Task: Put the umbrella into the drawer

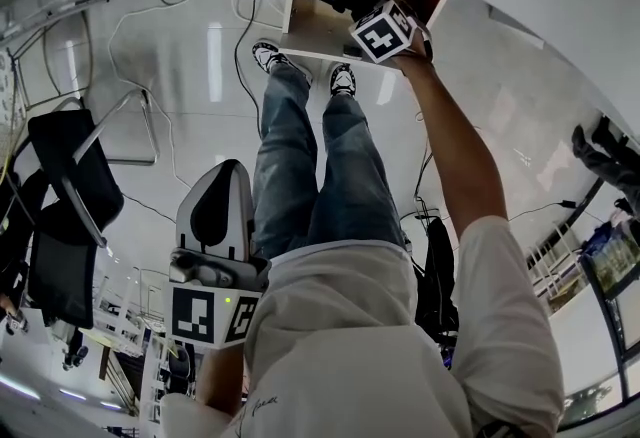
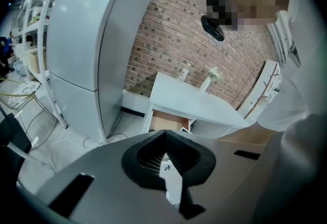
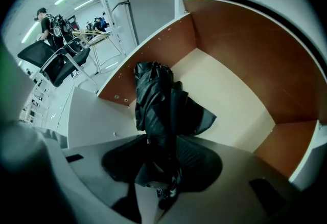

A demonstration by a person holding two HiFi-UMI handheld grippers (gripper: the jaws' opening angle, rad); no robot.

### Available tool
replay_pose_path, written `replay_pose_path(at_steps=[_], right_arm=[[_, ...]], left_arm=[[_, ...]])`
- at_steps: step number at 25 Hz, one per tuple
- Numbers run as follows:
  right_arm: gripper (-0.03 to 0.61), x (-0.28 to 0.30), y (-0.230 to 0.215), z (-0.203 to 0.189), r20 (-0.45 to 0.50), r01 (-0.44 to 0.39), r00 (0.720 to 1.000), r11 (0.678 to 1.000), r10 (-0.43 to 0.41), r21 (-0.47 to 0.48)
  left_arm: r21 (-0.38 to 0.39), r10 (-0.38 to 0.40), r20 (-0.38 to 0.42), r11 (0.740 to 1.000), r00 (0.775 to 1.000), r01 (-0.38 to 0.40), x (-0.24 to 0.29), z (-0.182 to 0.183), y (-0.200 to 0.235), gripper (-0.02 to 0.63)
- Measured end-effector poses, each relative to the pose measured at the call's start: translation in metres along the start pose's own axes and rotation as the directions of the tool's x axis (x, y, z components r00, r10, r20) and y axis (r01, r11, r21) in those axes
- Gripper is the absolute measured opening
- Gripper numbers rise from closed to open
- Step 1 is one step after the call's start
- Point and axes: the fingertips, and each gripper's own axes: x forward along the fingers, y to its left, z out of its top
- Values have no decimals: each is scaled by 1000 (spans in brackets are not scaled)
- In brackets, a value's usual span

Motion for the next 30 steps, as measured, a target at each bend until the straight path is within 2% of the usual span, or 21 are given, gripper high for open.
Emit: replay_pose_path(at_steps=[15,30], right_arm=[[54,-27,11,-2,84,-57,995,993,48,107],[18,-53,10,-8,122,-47,992,988,30,146]], left_arm=[[11,-8,36,1000,999,8,-5,7,-15,9],[7,-11,71,1000,997,11,-8,13,-25,9]])
